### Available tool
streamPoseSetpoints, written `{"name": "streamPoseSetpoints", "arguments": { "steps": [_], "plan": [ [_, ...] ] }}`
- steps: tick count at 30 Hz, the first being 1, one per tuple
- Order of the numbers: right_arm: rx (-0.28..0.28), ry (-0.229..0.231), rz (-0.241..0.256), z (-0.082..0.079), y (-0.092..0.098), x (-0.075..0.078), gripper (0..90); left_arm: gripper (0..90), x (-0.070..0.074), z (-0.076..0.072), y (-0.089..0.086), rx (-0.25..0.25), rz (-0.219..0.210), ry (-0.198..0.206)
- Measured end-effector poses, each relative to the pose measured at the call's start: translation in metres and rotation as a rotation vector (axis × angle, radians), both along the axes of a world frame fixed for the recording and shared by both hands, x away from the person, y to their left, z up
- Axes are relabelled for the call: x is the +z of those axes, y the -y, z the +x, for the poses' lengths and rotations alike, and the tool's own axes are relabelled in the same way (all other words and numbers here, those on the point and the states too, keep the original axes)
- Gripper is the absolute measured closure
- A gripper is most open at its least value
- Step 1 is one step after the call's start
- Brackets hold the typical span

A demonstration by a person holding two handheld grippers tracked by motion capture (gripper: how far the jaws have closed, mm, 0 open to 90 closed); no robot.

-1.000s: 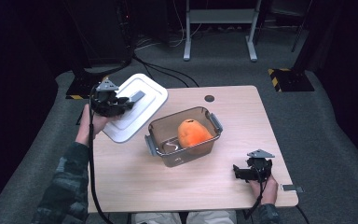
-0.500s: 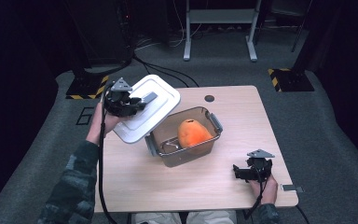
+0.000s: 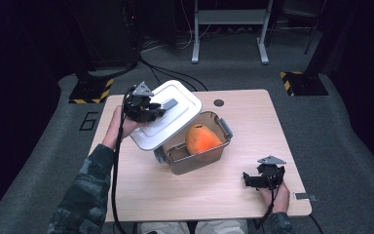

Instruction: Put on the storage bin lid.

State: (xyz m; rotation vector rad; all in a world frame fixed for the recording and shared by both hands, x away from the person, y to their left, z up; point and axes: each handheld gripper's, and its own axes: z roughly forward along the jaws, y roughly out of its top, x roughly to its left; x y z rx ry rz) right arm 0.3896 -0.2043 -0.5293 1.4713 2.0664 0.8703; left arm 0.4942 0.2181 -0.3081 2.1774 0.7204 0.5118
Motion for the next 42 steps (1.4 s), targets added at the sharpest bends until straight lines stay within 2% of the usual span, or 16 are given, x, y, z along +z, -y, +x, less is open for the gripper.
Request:
{"name": "streamPoseSetpoints", "arguments": {
  "steps": [8, 16, 25, 32, 36, 38, 42],
  "plan": [
    [0.001, 0.007, 0.000, 0.000, 0.000, 0.000, 0.0, 66.3, -0.009, 0.008, 0.023, -0.063, 0.016, -0.032],
    [0.001, 0.007, 0.000, 0.000, -0.001, 0.000, 0.0, 66.3, -0.026, 0.015, 0.051, -0.125, 0.026, -0.085],
    [0.001, 0.006, -0.001, 0.000, -0.001, 0.000, 0.0, 66.3, -0.046, 0.014, 0.074, -0.205, 0.078, -0.136],
    [0.004, 0.005, -0.004, 0.000, -0.001, 0.000, 0.0, 66.3, -0.060, 0.014, 0.084, -0.262, 0.106, -0.172],
    [0.004, 0.006, -0.004, 0.000, -0.001, 0.000, 0.0, 66.3, -0.064, 0.015, 0.088, -0.292, 0.118, -0.178],
    [0.003, 0.006, -0.005, 0.000, -0.001, 0.000, 0.0, 66.3, -0.066, 0.016, 0.090, -0.297, 0.137, -0.180],
    [0.005, 0.006, -0.004, 0.000, -0.001, 0.000, 0.0, 66.1, -0.069, 0.018, 0.090, -0.302, 0.118, -0.185]
  ]
}}
